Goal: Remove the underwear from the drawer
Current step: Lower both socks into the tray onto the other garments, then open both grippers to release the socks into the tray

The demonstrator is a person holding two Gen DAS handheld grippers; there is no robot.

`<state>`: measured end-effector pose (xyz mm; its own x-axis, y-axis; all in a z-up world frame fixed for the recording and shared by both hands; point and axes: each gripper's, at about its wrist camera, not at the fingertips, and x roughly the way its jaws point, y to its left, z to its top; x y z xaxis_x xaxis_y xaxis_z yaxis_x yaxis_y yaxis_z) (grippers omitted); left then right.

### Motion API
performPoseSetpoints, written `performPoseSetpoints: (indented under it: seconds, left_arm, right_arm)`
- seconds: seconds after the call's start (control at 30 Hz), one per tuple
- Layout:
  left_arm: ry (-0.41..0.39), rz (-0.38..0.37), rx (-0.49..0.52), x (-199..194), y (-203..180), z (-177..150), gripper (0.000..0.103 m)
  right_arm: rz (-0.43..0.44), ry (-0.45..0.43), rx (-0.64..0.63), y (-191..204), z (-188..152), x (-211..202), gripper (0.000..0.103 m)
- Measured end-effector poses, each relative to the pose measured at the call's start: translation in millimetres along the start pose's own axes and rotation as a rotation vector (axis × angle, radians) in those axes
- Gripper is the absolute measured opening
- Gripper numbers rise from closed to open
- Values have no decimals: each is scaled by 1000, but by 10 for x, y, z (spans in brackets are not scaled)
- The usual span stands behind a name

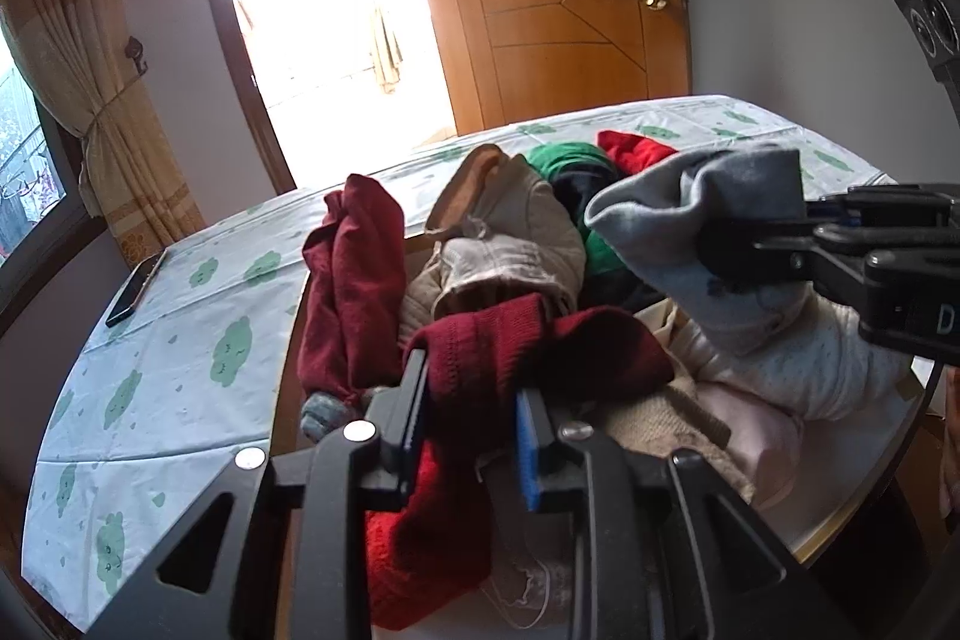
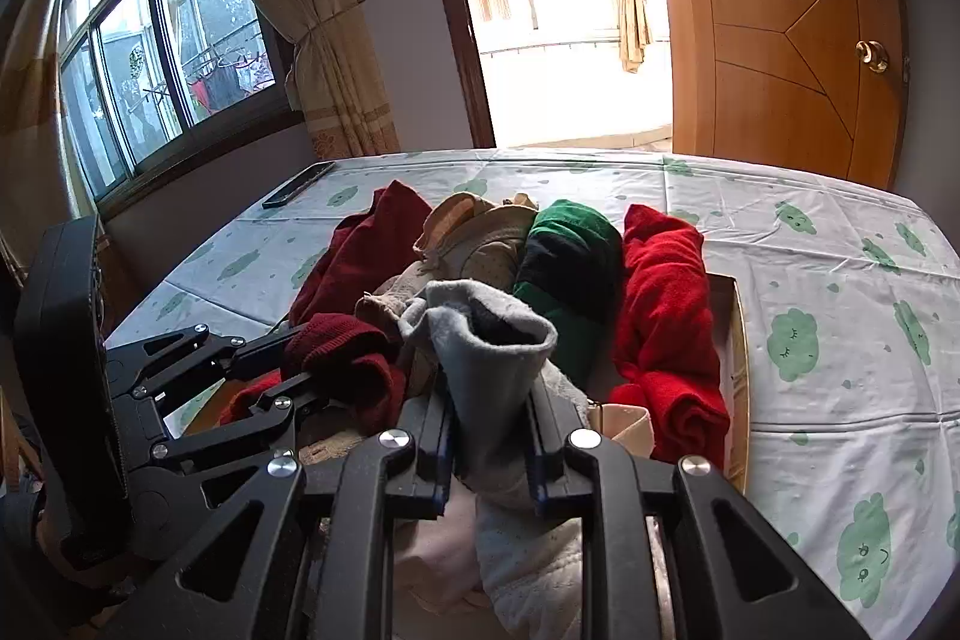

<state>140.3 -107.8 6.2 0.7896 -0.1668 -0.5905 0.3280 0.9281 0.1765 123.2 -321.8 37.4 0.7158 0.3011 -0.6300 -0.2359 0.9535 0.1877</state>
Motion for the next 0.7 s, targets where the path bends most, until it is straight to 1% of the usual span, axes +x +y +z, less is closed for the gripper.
performPoseSetpoints:
  seconds: [0.13,0.2,0.27,0.37,0.4,0.43,0.47,0.5,0.57,0.7]
  left_arm:
    - [12,-5,1,40,-29,8,24]
    - [13,-2,0,39,-29,14,27]
    - [7,8,-2,19,-18,13,31]
    - [7,13,-6,-2,5,8,37]
    - [5,15,-7,-15,12,6,38]
    - [2,17,-8,-27,20,7,42]
    - [-1,19,-10,-43,25,6,46]
    - [-4,20,-12,-59,31,5,48]
    - [-14,13,-18,-99,40,3,56]
    - [-43,12,-18,-202,20,13,66]
  right_arm:
    - [-9,34,16,-28,5,113,21]
    - [-10,51,20,-27,-12,154,21]
    - [-7,45,25,-28,-19,142,22]
    - [4,33,40,-42,-24,97,33]
    - [4,27,46,-52,-22,76,41]
    - [4,18,53,-66,-19,53,51]
    - [5,8,63,-83,-18,25,55]
    - [5,-3,72,-95,-16,0,60]
    - [7,-23,88,-118,-10,-53,61]
    - [9,-43,91,-114,-7,-126,62]
